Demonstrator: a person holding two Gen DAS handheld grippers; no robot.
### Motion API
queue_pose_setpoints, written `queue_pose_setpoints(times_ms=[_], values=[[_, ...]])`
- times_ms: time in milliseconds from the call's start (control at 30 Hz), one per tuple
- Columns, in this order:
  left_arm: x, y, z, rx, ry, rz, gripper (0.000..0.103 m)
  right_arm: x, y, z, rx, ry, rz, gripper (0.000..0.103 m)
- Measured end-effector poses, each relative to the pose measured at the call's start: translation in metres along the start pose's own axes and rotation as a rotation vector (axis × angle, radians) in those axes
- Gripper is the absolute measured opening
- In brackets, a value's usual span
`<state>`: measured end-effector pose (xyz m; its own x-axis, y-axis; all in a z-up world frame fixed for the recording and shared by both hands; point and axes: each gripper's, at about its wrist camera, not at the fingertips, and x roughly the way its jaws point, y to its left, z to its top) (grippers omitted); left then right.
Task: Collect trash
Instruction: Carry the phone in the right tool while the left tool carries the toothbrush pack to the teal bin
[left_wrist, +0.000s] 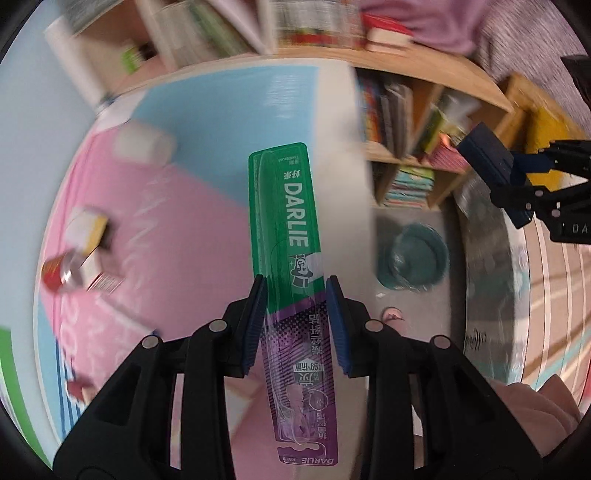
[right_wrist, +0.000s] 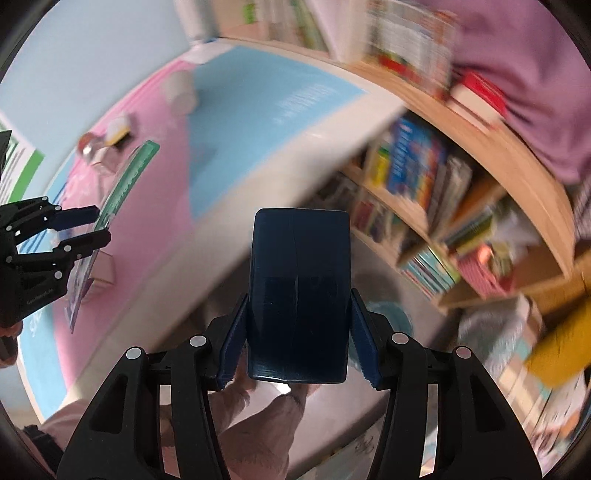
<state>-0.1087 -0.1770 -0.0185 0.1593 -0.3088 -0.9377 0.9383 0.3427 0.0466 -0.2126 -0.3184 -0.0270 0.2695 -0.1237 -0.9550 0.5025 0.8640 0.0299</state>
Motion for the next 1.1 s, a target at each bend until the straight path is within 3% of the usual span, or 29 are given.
queue_pose_setpoints(times_ms=[333, 600, 867, 1100], values=[[0.035, -0.123, 0.043, 0.108, 0.045, -0.046, 0.031, 0.002, -0.108, -0.069, 0.122, 0.016, -0.002, 0.053], [0.09, -0.213, 0.064, 0.195, 0.117, -0.09, 0.031, 0.03, -0.182, -0.107, 0.168, 0.055, 0.034, 0.053], [0.169, -0.261, 0.067, 0.236, 0.194, -0.108, 0.031, 0.095, -0.233, -0.146, 0.231, 0.125, 0.084, 0.053], [0.269, -0.295, 0.055, 0.291, 0.307, -0.142, 0.031, 0.195, -0.263, -0.182, 0.301, 0.193, 0.15, 0.053]])
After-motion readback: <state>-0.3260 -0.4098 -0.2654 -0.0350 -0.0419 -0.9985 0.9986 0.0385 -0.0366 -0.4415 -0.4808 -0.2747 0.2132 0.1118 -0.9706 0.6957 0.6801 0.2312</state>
